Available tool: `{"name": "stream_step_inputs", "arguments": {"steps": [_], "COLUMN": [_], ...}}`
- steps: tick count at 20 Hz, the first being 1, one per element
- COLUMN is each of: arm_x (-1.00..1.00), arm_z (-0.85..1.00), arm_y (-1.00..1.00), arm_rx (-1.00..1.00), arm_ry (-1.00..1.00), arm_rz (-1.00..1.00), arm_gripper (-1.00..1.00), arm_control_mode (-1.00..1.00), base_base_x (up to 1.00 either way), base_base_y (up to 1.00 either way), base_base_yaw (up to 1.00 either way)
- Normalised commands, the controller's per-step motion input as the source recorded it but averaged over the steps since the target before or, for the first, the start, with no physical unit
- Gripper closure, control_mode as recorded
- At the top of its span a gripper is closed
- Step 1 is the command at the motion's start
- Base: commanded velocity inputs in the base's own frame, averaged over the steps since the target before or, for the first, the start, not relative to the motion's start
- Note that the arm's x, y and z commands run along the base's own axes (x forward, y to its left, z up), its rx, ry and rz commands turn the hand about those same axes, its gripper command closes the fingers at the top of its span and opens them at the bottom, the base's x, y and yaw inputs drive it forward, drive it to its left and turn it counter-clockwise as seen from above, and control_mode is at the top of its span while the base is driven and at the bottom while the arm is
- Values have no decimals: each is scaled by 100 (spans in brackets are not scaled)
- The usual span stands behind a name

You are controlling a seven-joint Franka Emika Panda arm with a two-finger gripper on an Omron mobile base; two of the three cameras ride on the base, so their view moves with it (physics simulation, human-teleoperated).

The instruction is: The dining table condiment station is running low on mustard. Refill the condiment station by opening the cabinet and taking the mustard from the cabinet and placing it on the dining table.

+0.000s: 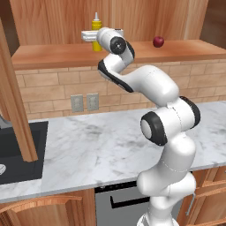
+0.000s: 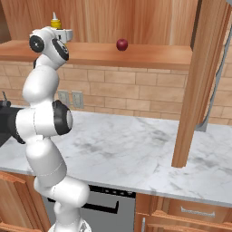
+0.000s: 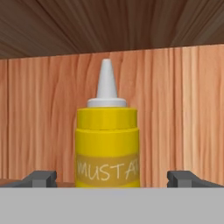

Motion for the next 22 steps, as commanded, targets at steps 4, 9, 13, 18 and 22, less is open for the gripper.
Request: {"name": "stream_step_inputs", "arguments": {"steps": [4, 9, 13, 18, 22], "arm_x": [10, 6, 17, 12, 20], "arm_z": [0, 0, 0, 0, 0], "arm_y": [0, 2, 0, 0, 0], "arm_rx": [0, 0, 0, 0, 0], "arm_ry": [0, 0, 0, 0, 1], "arm_rz": [0, 0, 0, 0, 0], "arm_gripper": [-100, -100, -100, -100, -100], "arm_control_mode": [-100, -100, -100, -100, -100], "base_base_x": [0, 0, 0, 0, 0], "base_base_y": [0, 0, 0, 0, 0], "base_base_yaw": [0, 0, 0, 0, 0]}}
